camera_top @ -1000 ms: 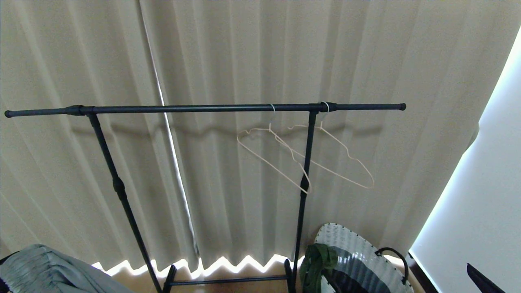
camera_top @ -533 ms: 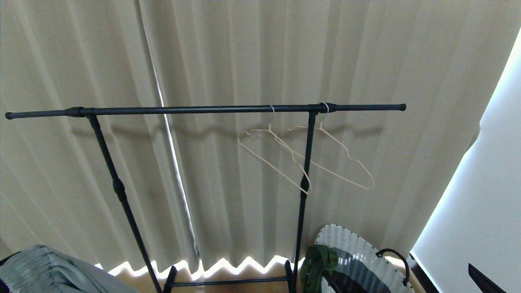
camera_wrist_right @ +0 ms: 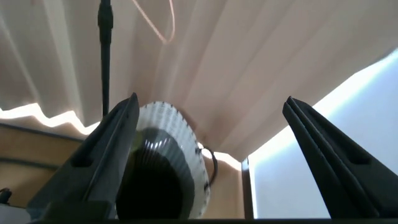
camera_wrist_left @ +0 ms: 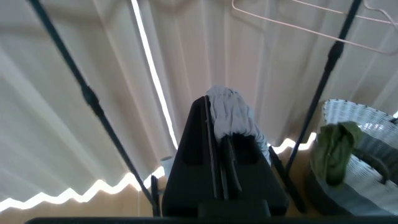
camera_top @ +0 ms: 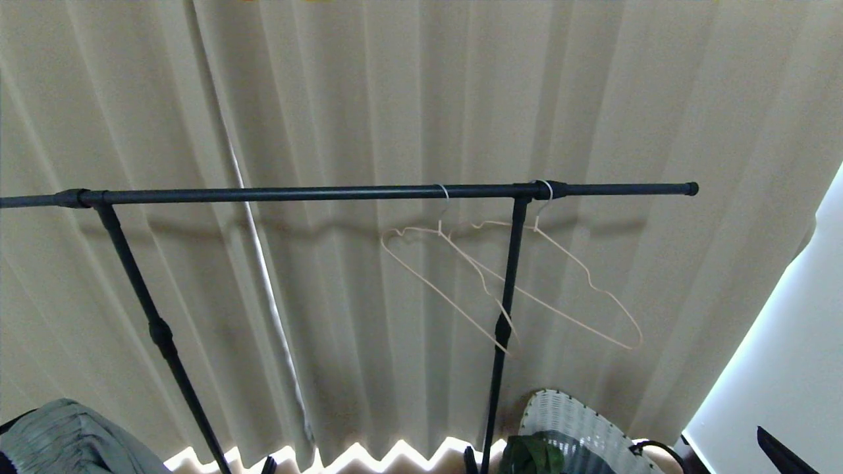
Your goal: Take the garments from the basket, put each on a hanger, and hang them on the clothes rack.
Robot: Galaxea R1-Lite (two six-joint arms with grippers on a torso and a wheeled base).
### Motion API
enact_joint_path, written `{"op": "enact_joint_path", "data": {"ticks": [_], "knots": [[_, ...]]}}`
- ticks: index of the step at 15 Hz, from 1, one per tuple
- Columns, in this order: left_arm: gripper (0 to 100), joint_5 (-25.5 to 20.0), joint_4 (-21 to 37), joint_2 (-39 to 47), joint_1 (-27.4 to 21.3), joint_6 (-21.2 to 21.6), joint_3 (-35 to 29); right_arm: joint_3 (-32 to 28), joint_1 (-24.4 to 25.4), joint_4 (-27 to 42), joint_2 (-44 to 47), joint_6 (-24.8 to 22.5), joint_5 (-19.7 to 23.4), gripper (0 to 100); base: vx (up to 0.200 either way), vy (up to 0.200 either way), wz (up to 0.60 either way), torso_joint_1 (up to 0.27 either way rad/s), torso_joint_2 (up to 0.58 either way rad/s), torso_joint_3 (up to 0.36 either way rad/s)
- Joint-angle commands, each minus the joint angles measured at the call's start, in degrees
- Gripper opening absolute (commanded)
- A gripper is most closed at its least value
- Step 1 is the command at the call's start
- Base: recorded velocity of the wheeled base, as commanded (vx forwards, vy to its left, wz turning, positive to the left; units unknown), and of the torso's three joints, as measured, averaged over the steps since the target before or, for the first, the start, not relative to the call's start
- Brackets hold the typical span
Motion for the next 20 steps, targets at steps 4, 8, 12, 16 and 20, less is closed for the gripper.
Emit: {"op": "enact_joint_path", "data": {"ticks": [4, 8, 12, 16, 20], "knots": [[0, -0.02, -0.10, 0.07, -1.86, -0.07, 0.48, 0.02, -0.01, -0.04, 0.02, -0.04, 0.10, 100, 0.200, 0.000, 0.00, 0.005, 0.00, 0.002], [0, 0.07, -0.10, -0.45, -1.95, 0.11, 1.10, 0.11, -0.01, -0.04, -0.07, -0.04, 0.18, 100, 0.100, 0.000, 0.00, 0.001, 0.00, -0.001], [0, 0.07, -0.10, -2.30, -1.95, 2.48, 1.71, 0.73, -0.01, -0.04, -0.59, -0.04, 7.22, 100, 0.000, 0.000, 0.00, 0.000, 0.00, 0.000], [0, -0.02, -0.10, -2.30, -2.03, 2.57, 1.71, -4.28, -0.01, 0.05, 4.77, -0.12, 13.72, 100, 0.000, 0.000, 0.00, 0.000, 0.00, 0.000], [0, -0.02, -0.10, -3.09, -2.21, 2.66, 1.71, -15.36, -0.01, 0.31, 19.53, -1.18, 13.90, 100, 0.000, 0.000, 0.00, 0.000, 0.00, 0.000]]}}
